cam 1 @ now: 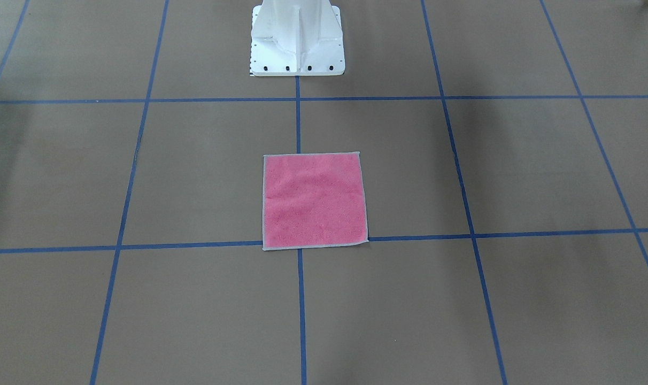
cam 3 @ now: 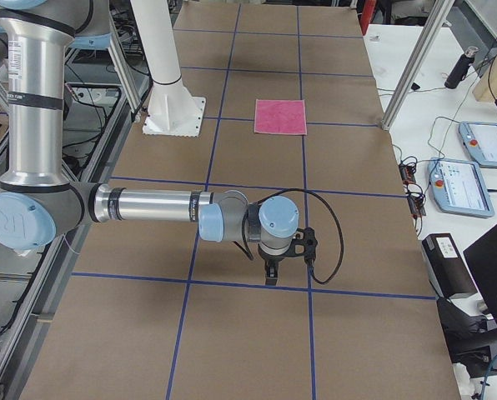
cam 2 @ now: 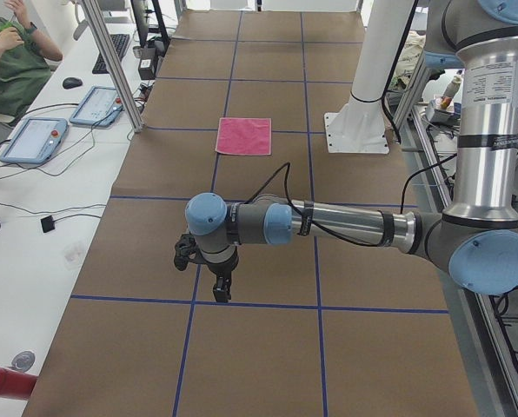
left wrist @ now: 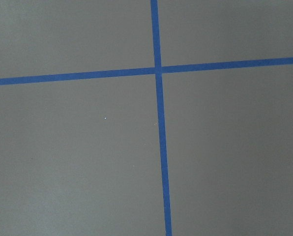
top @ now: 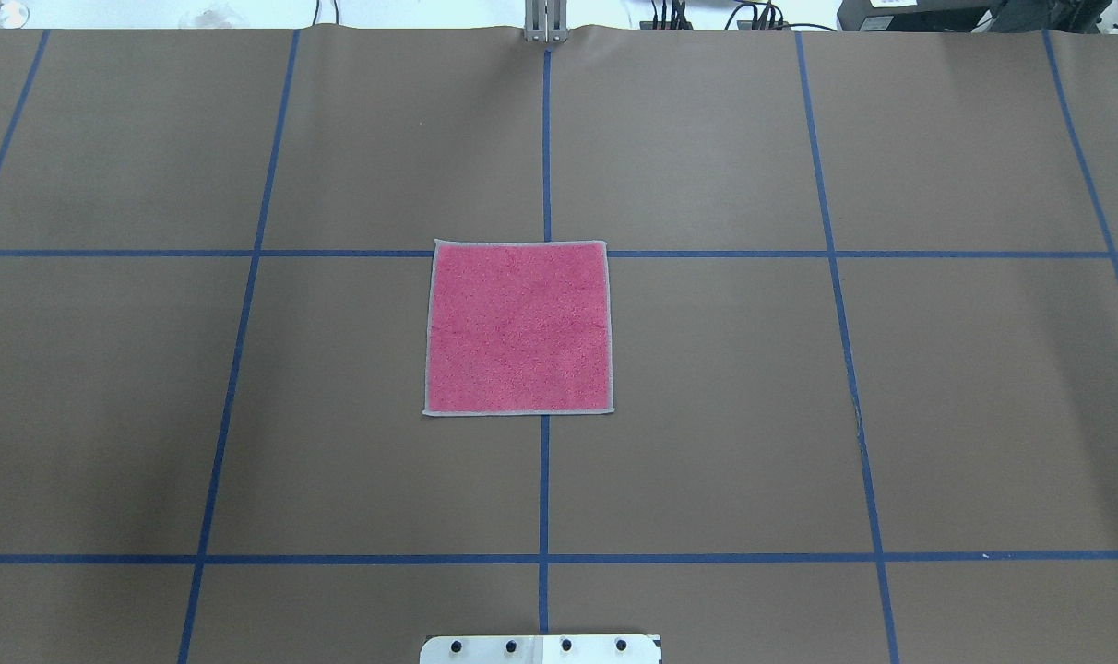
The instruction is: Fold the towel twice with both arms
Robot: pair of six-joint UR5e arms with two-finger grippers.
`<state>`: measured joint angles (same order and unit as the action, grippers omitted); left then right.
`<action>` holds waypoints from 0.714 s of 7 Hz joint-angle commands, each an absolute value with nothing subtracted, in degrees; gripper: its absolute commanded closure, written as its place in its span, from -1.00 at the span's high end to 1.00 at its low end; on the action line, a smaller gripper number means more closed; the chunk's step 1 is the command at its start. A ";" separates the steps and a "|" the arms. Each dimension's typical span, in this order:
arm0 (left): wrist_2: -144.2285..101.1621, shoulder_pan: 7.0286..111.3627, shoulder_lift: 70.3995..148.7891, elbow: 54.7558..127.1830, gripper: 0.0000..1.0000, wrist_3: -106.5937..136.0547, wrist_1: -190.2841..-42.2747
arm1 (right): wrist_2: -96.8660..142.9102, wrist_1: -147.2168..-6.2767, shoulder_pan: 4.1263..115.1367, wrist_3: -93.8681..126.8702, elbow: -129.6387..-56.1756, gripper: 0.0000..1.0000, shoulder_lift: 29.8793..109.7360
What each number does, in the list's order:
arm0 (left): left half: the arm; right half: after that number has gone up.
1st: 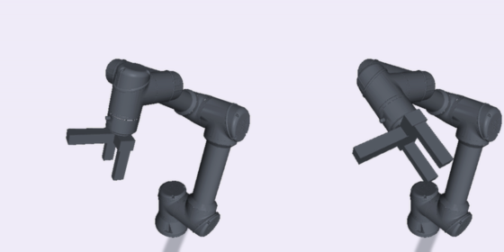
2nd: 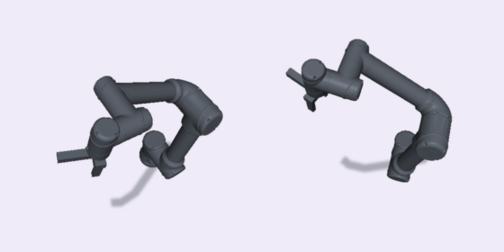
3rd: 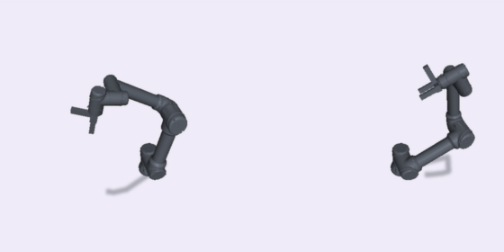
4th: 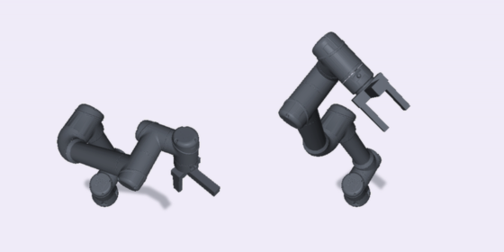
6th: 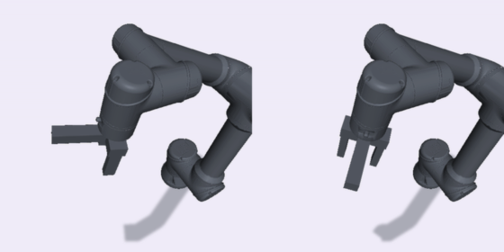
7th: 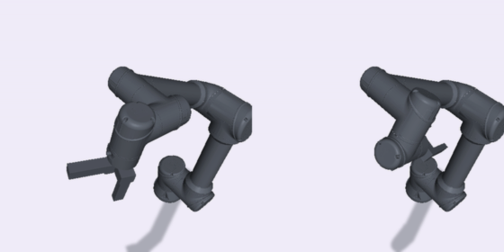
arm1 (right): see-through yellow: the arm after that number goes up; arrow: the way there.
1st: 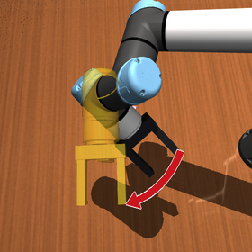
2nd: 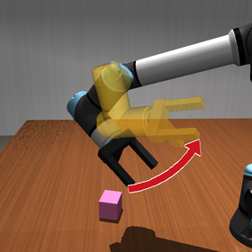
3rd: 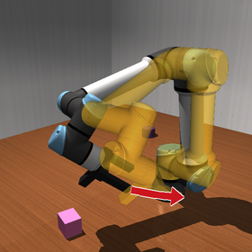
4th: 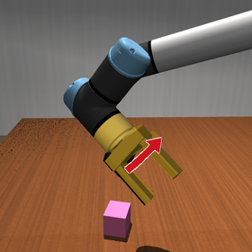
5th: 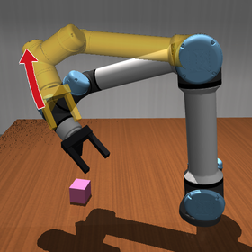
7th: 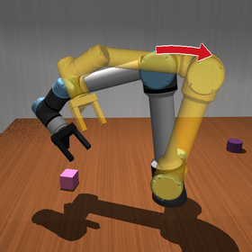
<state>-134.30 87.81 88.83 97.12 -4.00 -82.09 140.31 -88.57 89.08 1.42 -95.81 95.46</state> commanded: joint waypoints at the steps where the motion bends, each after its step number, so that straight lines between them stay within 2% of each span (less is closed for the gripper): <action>1: -134.38 87.80 88.94 96.95 1.00 -3.96 -82.09 | 140.97 -88.59 89.38 1.49 -96.06 1.00 95.10; 5: -134.38 87.80 88.95 96.94 1.00 -3.96 -82.18 | 140.98 -88.42 89.38 1.49 -96.24 1.00 94.84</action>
<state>-134.38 87.80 88.94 96.95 -3.96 -82.17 140.97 -88.40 89.38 1.49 -96.17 95.03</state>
